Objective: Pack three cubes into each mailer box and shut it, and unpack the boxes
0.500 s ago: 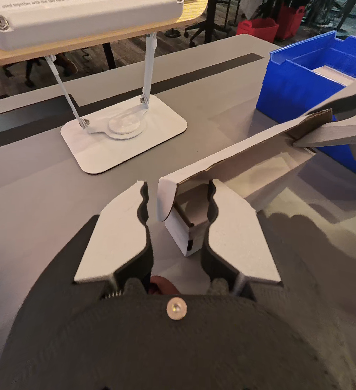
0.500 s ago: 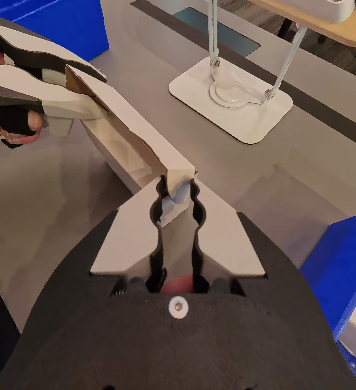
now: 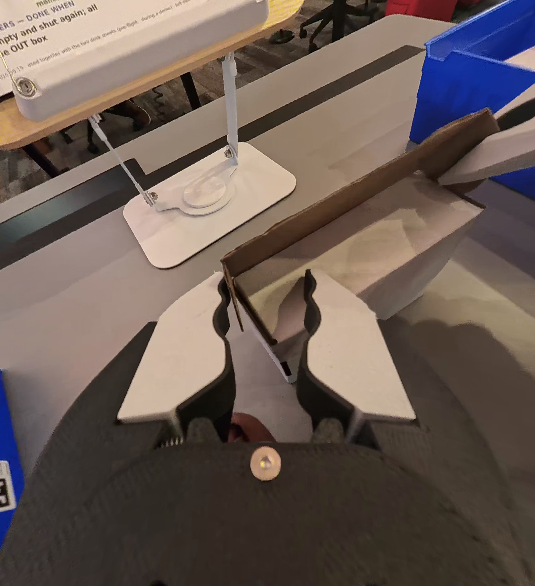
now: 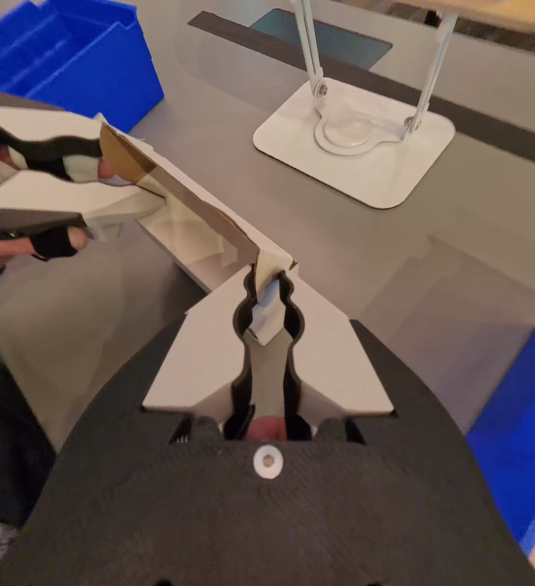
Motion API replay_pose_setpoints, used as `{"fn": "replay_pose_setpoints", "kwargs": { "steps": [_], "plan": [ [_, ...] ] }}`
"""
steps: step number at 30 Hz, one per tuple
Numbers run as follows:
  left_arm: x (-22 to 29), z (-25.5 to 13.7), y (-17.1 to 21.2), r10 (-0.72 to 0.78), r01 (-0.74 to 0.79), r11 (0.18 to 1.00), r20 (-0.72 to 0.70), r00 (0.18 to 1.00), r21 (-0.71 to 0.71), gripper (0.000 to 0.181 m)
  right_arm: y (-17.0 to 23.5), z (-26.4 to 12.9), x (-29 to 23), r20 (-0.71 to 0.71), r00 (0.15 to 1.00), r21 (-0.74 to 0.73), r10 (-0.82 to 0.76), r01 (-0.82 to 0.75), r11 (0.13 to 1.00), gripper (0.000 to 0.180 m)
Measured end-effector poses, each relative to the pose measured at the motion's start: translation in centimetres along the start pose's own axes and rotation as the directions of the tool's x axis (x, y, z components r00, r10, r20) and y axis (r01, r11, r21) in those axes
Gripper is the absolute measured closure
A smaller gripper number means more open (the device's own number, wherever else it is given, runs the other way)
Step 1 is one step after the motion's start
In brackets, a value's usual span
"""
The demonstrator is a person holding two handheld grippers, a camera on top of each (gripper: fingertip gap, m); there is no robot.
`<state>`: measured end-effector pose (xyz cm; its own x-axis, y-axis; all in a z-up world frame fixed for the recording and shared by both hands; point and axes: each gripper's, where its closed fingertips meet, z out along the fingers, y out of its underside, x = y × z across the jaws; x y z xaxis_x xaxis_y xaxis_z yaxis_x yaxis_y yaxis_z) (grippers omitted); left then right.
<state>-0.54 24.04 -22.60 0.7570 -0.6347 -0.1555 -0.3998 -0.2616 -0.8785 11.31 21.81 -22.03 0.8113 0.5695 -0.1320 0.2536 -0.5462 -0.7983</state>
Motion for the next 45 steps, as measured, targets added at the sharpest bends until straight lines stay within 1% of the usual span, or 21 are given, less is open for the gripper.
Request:
{"fn": "replay_pose_setpoints", "kwargs": {
  "steps": [3, 5, 7, 8, 12, 14, 17, 20, 22, 24, 27, 30, 33, 35, 37, 39, 45],
  "plan": [
    [-0.1, 0.2, -0.2, 0.038, -0.038, 0.999, 0.006, 0.999, -0.012, 0.136, -0.3, 0.2, 0.4, 0.011, 0.999, -0.032, 0.039, -0.038, 0.999, 0.169],
    [-0.3, 0.3, -0.2, 0.072, -0.072, 0.997, 0.029, 0.997, -0.018, 0.135, -0.5, 0.4, 0.4, 0.039, 0.994, -0.041, 0.104, -0.103, 0.994, 0.168],
    [-0.5, 0.3, -0.2, 0.071, -0.071, 0.997, 0.029, 0.997, -0.025, 0.135, -0.8, 0.6, 0.4, 0.093, 0.977, -0.038, 0.192, -0.189, 0.981, 0.166],
    [-0.5, 0.4, -0.2, 0.081, -0.080, 0.996, 0.035, 0.996, -0.032, 0.135, -0.8, 0.7, 0.5, 0.105, 0.973, -0.039, 0.206, -0.203, 0.978, 0.166],
    [-0.7, 0.6, -0.4, 0.094, -0.092, 0.994, 0.048, 0.994, -0.054, 0.134, -1.0, 0.9, 0.7, 0.074, 0.975, -0.069, 0.208, -0.203, 0.977, 0.166],
    [-0.8, 0.8, -0.4, 0.074, -0.071, 0.995, 0.050, 0.996, -0.066, 0.134, -1.1, 1.0, 0.8, 0.066, 0.974, -0.084, 0.217, -0.212, 0.974, 0.166],
    [-1.0, 1.0, -0.4, 0.069, -0.064, 0.994, 0.058, 0.996, -0.083, 0.134, -1.2, 1.1, 0.9, 0.085, 0.965, -0.102, 0.247, -0.238, 0.966, 0.166],
    [-1.0, 1.2, -0.6, 0.097, -0.090, 0.991, 0.068, 0.993, -0.099, 0.133, -1.4, 1.2, 1.2, 0.103, 0.957, -0.113, 0.271, -0.260, 0.959, 0.165],
    [-1.2, 1.4, -0.7, 0.112, -0.105, 0.988, 0.057, 0.992, -0.115, 0.133, -1.6, 1.2, 1.3, 0.134, 0.943, -0.120, 0.304, -0.289, 0.950, 0.164],
    [-1.3, 1.7, -0.7, 0.097, -0.092, 0.986, 0.033, 0.995, -0.139, 0.132, -1.9, 1.3, 1.4, 0.160, 0.926, -0.121, 0.342, -0.326, 0.938, 0.163],
    [-1.4, 1.9, -1.0, 0.126, -0.120, 0.981, 0.031, 0.992, -0.150, 0.132, -2.1, 1.5, 1.5, 0.168, 0.916, -0.119, 0.365, -0.349, 0.930, 0.162],
    [-1.5, 2.1, -1.0, 0.122, -0.116, 0.982, 0.035, 0.992, -0.148, 0.132, -2.1, 1.6, 1.6, 0.112, 0.938, -0.090, 0.329, -0.320, 0.943, 0.163],
    [-1.4, 2.1, -1.0, 0.098, -0.094, 0.988, 0.025, 0.995, -0.125, 0.133, -1.9, 1.6, 1.7, 0.052, 0.972, -0.040, 0.228, -0.226, 0.973, 0.165],
    [-1.2, 2.1, -1.2, 0.101, -0.100, 0.991, 0.006, 0.995, -0.091, 0.133, -1.6, 1.6, 2.1, 0.013, 0.986, -0.036, 0.164, -0.164, 0.986, 0.167],
    [-1.0, 1.8, -1.3, 0.133, -0.133, 0.990, -0.003, 0.991, -0.054, 0.134, -1.4, 1.5, 2.2, 0.008, 0.992, -0.029, 0.128, -0.128, 0.991, 0.168],
    [-0.9, 1.8, -1.1, 0.119, -0.119, 0.992, -0.021, 0.993, -0.035, 0.136, -1.3, 1.4, 2.2, -0.002, 0.998, -0.024, 0.070, -0.070, 0.997, 0.168],
    [-0.6, 1.3, -0.8, 0.127, -0.125, 0.991, -0.054, 0.990, 0.041, 0.141, -0.6, 1.5, 2.1, -0.077, 0.985, -0.012, -0.156, 0.155, 0.988, 0.169]
  ]
}}
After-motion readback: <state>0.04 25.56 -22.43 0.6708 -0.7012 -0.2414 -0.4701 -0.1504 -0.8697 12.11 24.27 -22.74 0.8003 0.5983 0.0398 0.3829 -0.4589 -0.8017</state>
